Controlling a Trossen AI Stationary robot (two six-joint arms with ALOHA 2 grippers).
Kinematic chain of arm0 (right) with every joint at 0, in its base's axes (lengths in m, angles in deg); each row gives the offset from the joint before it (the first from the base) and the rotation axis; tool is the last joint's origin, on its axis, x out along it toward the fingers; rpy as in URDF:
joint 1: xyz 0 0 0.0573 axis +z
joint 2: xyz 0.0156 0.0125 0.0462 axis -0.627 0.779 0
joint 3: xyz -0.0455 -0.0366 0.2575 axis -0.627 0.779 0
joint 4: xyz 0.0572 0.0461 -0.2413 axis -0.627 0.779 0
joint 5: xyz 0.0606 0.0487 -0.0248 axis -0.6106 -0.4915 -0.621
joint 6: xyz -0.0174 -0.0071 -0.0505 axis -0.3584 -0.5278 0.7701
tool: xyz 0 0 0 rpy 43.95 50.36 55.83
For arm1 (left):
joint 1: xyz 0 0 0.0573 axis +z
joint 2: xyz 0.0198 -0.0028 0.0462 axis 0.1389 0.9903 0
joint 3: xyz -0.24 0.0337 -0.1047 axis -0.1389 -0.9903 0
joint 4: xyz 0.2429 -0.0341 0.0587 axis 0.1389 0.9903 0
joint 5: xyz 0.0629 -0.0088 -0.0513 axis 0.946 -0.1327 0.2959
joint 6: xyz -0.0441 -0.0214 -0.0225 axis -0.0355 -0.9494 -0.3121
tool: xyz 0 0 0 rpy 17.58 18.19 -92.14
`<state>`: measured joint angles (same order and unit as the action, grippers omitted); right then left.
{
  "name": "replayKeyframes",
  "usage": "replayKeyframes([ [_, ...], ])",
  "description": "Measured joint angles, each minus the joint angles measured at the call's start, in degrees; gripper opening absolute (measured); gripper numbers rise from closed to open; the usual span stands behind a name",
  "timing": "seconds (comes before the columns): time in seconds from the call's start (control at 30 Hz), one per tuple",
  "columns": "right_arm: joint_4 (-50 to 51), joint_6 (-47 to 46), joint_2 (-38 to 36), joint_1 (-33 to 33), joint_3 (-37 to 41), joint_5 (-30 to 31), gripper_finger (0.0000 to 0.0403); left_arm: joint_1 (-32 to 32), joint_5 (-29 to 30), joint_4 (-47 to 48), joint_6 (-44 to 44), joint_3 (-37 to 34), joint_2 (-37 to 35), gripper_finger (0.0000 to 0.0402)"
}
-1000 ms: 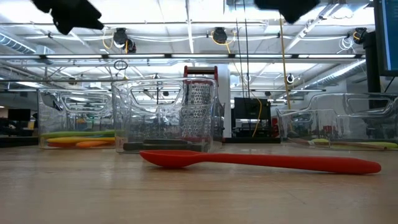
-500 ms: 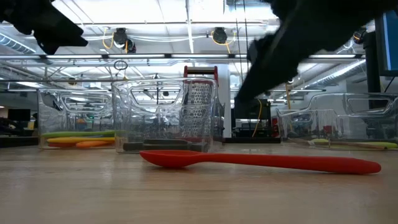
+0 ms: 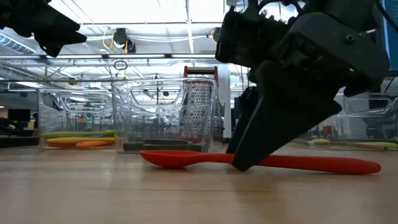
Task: Pick & Place Kitchen Items
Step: Put the red serving spoon into the right transparent bin
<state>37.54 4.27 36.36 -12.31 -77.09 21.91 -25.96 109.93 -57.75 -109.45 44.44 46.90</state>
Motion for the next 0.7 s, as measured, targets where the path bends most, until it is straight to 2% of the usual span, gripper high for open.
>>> replayKeyframes([
  [0.27, -6.0, -0.7, 4.2, 0.1, -0.2, 2.3, 0.0291, 0.9, -0.2, 0.0, -1.1, 0.0, 0.0, 0.0159],
  [0.4, -5.3, -2.3, 4.9, 0.1, -0.2, 3.4, 0.0273, 0.9, -0.2, 0.0, -1.3, 0.0, 0.0, 0.0159],
  [0.5, -4.4, -4.5, 5.1, 0.0, -0.1, 3.4, 0.0236, 0.9, -0.2, 0.0, -1.7, 0.0, 0.0, 0.0159],
  [0.7, -2.5, -5.9, 6.3, -0.1, -0.1, 4.0, 0.0116, 0.9, -0.2, 0.0, -1.9, 0.0, 0.0, 0.0159],
])
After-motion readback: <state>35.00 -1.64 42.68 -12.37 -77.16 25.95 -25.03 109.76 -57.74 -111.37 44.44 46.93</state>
